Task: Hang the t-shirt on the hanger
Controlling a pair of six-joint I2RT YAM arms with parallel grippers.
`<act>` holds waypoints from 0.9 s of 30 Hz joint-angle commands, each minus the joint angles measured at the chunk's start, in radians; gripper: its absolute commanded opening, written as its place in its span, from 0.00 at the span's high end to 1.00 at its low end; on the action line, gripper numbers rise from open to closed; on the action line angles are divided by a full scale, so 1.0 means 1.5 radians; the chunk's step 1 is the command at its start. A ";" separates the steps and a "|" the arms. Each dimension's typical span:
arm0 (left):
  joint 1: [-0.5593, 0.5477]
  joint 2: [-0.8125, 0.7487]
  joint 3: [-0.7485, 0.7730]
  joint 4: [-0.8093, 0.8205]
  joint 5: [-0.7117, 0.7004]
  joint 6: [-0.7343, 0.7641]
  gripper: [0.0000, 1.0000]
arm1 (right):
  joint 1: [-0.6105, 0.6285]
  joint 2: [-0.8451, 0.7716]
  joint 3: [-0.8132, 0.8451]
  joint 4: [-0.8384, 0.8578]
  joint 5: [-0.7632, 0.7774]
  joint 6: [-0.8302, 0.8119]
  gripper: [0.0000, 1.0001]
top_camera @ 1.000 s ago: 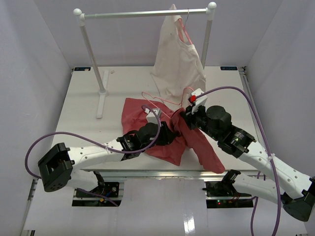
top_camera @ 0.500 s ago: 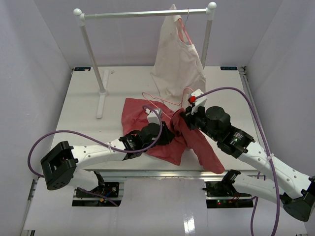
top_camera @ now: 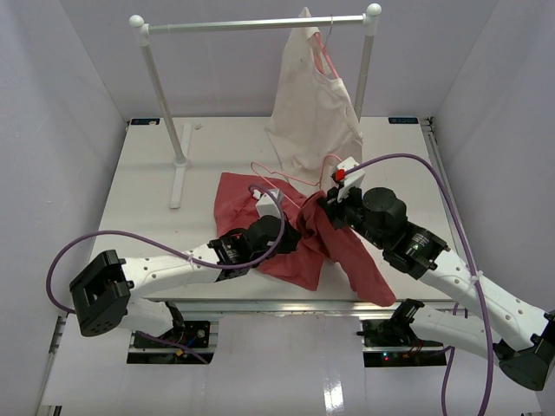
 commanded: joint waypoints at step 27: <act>0.090 -0.301 -0.014 -0.192 -0.127 0.104 1.00 | -0.001 -0.175 -0.072 0.042 -0.150 -0.125 0.92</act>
